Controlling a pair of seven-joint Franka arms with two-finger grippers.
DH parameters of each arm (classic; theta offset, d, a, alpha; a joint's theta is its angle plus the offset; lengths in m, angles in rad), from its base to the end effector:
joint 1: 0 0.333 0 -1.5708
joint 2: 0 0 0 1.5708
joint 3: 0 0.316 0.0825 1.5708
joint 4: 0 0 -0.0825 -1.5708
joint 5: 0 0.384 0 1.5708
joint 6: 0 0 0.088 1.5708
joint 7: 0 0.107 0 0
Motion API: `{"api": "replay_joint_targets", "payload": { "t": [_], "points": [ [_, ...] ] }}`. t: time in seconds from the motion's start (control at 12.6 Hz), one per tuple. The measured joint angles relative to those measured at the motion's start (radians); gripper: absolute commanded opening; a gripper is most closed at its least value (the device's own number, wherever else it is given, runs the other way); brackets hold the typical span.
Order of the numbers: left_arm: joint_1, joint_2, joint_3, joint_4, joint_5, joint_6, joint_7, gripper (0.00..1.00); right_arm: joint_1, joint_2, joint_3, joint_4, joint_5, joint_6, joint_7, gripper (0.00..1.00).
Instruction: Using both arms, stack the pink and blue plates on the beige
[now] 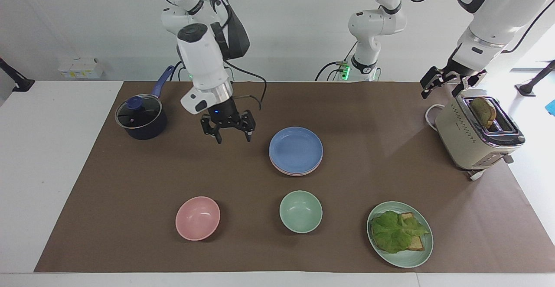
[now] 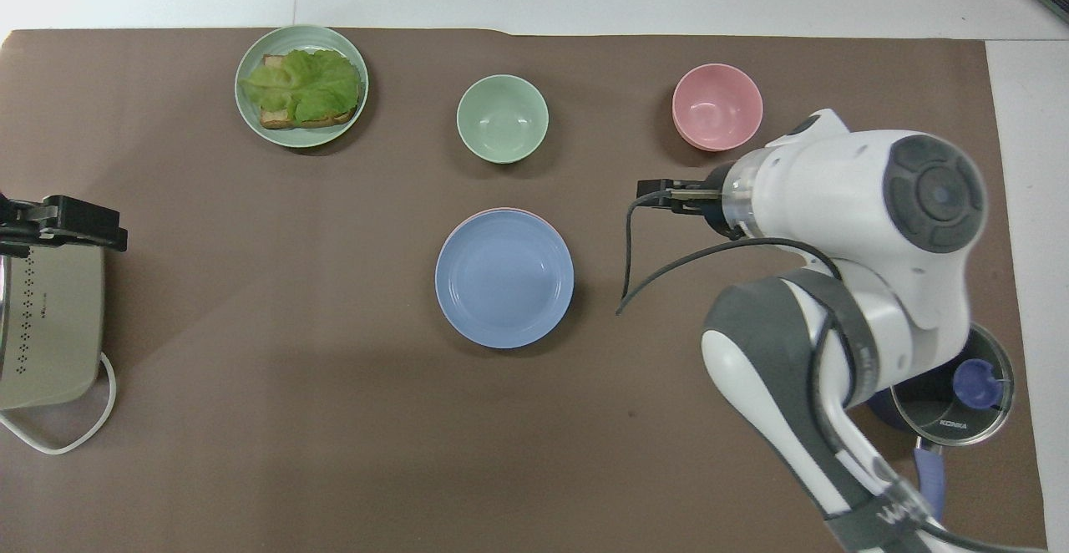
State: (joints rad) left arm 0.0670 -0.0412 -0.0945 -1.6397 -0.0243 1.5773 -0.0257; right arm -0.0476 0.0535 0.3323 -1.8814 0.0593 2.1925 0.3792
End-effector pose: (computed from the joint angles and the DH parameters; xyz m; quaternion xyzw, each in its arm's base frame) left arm 0.5410 -0.0185 0.6150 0.9999 -0.0006 -0.0110 0.0099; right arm 0.5756 0.1672 0.5053 -0.9890 0.0621 -0.1113 0.0751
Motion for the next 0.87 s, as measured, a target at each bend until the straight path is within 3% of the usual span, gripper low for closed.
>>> {"api": "replay_joint_targets", "payload": {
  "t": [0.32, 0.87],
  "points": [
    [0.0, 0.0, 0.0, 0.0, 0.0, 0.0, 0.0, 1.0, -0.133, -0.143, -0.004, 0.082, -0.01, -0.3, -0.087, 1.0],
    [0.0, 0.0, 0.0, 0.0, 0.0, 0.0, 0.0, 1.0, -0.141, -0.134, 0.001, 0.23, -0.086, -0.472, -0.115, 1.0]
  ]
}}
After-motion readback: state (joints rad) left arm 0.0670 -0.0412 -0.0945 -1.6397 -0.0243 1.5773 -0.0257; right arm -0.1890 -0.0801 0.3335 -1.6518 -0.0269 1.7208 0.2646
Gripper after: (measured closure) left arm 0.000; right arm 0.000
